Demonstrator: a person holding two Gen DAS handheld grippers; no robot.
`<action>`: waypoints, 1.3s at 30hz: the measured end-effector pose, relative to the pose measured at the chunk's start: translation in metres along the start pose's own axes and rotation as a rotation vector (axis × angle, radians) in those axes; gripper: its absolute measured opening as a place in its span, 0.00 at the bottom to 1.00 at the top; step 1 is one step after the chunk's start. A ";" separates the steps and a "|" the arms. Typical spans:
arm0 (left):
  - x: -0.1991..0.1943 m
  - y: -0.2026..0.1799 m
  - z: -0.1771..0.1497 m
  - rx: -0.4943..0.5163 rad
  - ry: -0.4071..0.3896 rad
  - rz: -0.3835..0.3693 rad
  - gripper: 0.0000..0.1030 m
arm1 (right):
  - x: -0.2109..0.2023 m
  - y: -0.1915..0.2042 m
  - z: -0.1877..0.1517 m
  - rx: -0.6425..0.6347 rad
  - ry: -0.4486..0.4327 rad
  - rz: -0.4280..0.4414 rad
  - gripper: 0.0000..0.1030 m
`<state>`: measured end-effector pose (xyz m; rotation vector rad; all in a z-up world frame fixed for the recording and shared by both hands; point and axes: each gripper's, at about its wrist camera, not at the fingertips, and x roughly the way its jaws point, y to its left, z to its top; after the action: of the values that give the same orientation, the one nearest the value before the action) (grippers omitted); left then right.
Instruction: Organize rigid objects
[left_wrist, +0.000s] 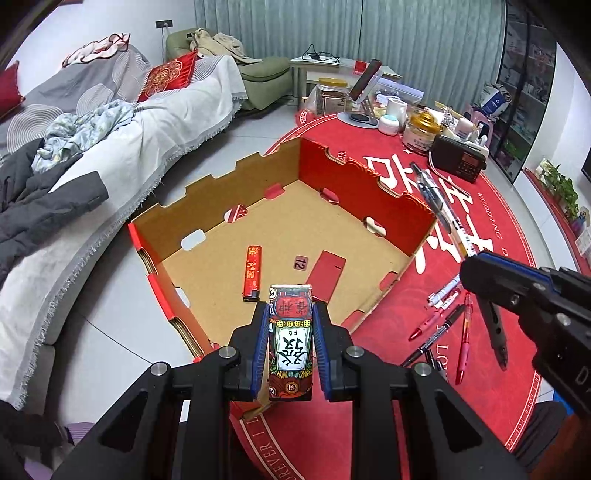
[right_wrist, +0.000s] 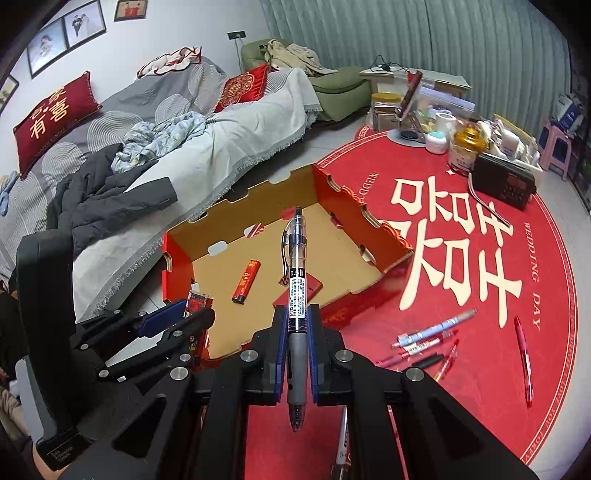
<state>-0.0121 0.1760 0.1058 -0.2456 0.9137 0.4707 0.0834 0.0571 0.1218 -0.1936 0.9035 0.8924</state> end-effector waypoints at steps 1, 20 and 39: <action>0.001 0.002 0.001 -0.002 0.000 0.000 0.24 | 0.002 0.001 0.001 -0.002 0.002 0.001 0.11; 0.035 0.021 0.017 -0.029 0.063 0.004 0.24 | 0.042 0.005 0.027 -0.020 0.037 -0.003 0.11; 0.079 0.045 0.025 -0.087 0.158 0.006 0.24 | 0.086 0.007 0.046 -0.035 0.099 -0.023 0.11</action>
<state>0.0245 0.2473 0.0566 -0.3634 1.0495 0.5025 0.1314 0.1352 0.0873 -0.2795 0.9763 0.8841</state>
